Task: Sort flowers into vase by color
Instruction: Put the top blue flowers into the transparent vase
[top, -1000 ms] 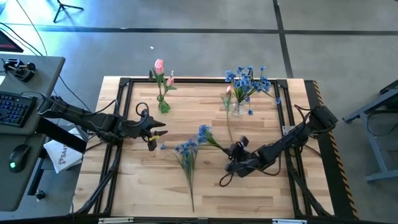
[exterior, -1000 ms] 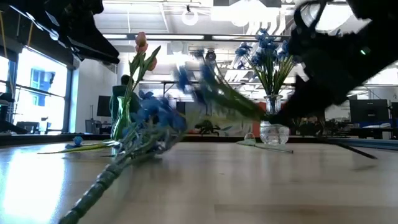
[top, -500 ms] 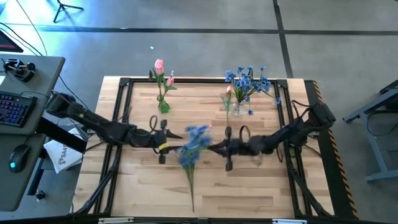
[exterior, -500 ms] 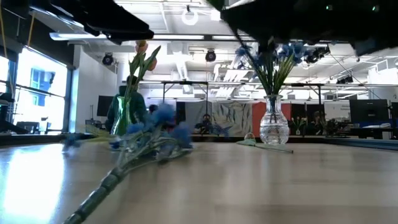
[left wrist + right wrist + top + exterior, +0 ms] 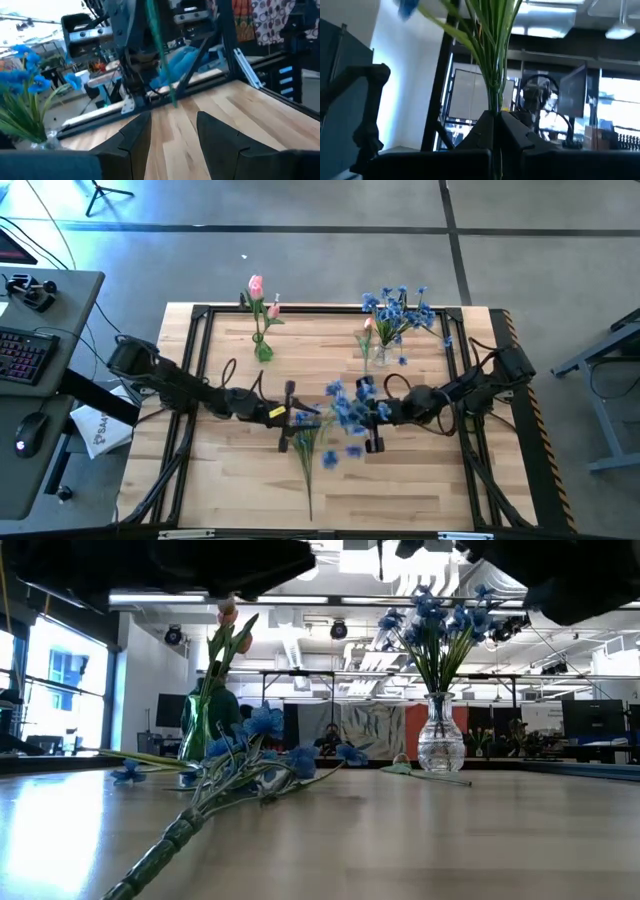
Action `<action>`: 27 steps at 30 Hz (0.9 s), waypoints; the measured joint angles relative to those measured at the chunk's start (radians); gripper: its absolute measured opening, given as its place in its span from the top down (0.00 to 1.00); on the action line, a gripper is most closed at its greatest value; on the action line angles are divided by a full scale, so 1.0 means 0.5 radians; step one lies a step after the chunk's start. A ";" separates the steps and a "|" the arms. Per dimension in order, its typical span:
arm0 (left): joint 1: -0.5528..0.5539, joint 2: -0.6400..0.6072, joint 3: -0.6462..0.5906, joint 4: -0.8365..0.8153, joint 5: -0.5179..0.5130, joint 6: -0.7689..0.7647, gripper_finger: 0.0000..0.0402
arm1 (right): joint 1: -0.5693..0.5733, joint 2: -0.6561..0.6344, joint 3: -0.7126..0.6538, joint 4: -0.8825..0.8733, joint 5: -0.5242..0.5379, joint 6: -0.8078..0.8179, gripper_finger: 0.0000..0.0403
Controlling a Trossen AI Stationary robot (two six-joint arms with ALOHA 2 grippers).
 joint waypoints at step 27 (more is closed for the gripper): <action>0.042 0.266 0.398 -0.114 0.114 -0.014 0.98 | 0.003 0.031 0.159 -0.504 0.085 0.025 0.92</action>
